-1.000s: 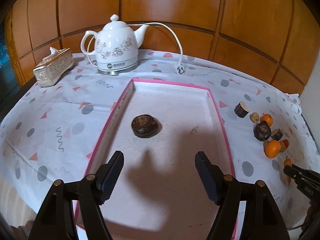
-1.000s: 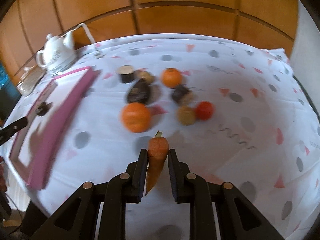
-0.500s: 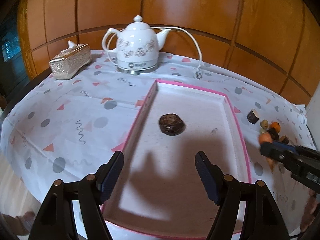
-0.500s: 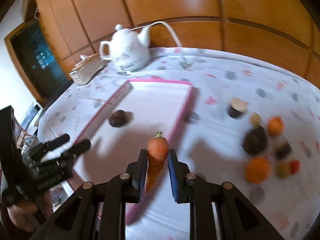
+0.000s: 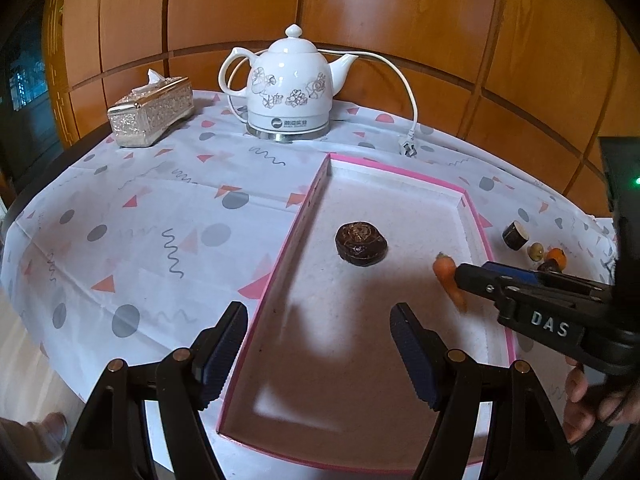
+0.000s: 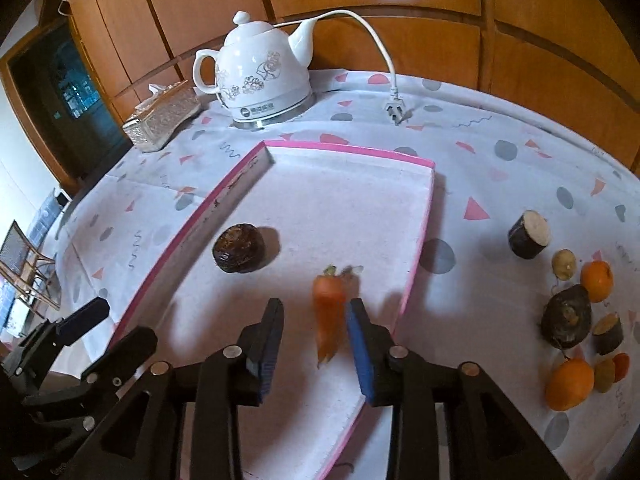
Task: Organize fruits
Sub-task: 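Carry the carrot into the pink tray and release it with the right tool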
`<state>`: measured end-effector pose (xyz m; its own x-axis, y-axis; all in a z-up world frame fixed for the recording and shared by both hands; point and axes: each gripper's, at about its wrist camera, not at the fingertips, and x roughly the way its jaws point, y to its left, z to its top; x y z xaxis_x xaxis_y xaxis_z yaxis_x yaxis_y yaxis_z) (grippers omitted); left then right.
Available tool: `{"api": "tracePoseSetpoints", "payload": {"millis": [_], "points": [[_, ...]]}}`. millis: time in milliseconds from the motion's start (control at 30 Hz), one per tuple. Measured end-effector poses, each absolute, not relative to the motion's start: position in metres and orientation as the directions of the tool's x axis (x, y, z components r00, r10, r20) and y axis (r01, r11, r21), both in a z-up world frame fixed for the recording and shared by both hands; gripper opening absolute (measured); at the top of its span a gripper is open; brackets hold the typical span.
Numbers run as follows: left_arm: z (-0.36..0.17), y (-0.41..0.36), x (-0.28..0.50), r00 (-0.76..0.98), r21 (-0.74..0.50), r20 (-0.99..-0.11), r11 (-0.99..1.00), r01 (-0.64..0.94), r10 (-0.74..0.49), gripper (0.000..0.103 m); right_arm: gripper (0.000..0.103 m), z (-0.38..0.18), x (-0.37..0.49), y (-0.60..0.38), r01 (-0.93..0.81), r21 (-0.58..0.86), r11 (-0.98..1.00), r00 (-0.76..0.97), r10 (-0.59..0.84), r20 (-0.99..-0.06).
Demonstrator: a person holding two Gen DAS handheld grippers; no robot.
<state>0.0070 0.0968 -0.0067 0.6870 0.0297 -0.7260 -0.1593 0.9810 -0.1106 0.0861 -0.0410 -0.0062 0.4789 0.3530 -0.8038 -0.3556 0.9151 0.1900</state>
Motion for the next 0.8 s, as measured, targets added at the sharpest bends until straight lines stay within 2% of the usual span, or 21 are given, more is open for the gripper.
{"api": "tracePoseSetpoints", "payload": {"millis": [367, 800], "points": [[-0.004, 0.078, 0.007, 0.689, -0.107, -0.725, 0.989, -0.099, -0.01, 0.074, 0.036, 0.014, 0.051, -0.088, -0.25, 0.165, 0.954, 0.605, 0.287, -0.743], [0.0, 0.046, 0.005, 0.69, -0.089, -0.722, 0.996, -0.006, -0.06, 0.074, 0.036, -0.003, 0.023, -0.182, 0.021, 0.157, 0.987, 0.642, 0.107, -0.759]]}}
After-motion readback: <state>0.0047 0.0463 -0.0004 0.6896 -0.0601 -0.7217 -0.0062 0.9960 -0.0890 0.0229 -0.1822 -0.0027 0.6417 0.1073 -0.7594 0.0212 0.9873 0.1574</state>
